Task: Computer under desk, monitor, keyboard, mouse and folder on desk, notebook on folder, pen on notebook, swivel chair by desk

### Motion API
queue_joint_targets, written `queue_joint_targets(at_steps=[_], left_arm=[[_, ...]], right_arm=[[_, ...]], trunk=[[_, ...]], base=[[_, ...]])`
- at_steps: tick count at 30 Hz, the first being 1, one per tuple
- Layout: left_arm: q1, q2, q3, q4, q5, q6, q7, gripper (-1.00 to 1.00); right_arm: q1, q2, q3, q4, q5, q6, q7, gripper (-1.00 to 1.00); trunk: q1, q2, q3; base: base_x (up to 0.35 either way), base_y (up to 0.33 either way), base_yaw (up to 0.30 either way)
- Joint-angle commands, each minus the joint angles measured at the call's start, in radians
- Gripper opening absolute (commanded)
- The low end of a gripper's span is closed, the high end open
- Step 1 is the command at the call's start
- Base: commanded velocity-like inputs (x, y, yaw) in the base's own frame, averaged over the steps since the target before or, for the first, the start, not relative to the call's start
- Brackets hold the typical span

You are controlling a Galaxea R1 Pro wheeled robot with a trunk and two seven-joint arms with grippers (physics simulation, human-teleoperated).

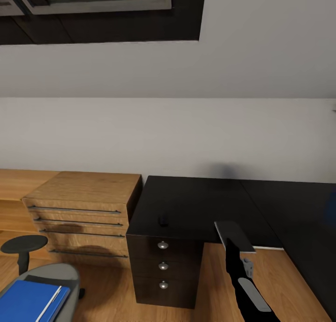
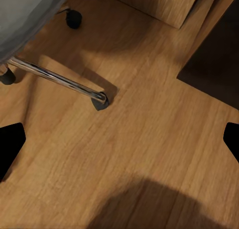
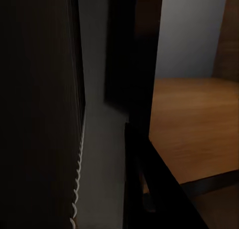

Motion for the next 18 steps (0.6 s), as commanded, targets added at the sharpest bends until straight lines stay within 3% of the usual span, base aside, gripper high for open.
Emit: queue_joint_targets(at_steps=[1, 4, 15, 18], left_arm=[[-0.001, 0.000, -0.008, 0.001, 0.011, -0.003, -0.005, 1.00], [-0.001, 0.000, -0.007, 0.001, 0.011, -0.003, -0.005, 1.00], [-0.001, 0.000, -0.009, 0.001, 0.011, -0.003, -0.005, 1.00], [-0.001, 0.000, -0.010, 0.001, 0.010, -0.003, -0.006, 1.00]], right_arm=[[-0.001, 0.001, -0.001, 0.000, -0.010, -0.001, 0.006, -1.00], [-0.001, 0.001, -0.001, 0.000, -0.010, -0.001, 0.006, -1.00], [-0.001, 0.001, -0.001, 0.000, -0.009, -0.002, 0.006, -1.00], [-0.001, 0.001, -0.001, 0.000, -0.009, -0.002, 0.006, -1.00]], trunk=[[0.004, -0.008, -0.004], [0.015, -0.029, -0.014], [0.015, -0.029, -0.014], [0.015, -0.029, -0.014]], base=[[0.000, 0.000, 0.000], [0.000, 0.000, 0.000], [0.005, 0.000, 0.000], [0.173, 0.000, 0.000]])
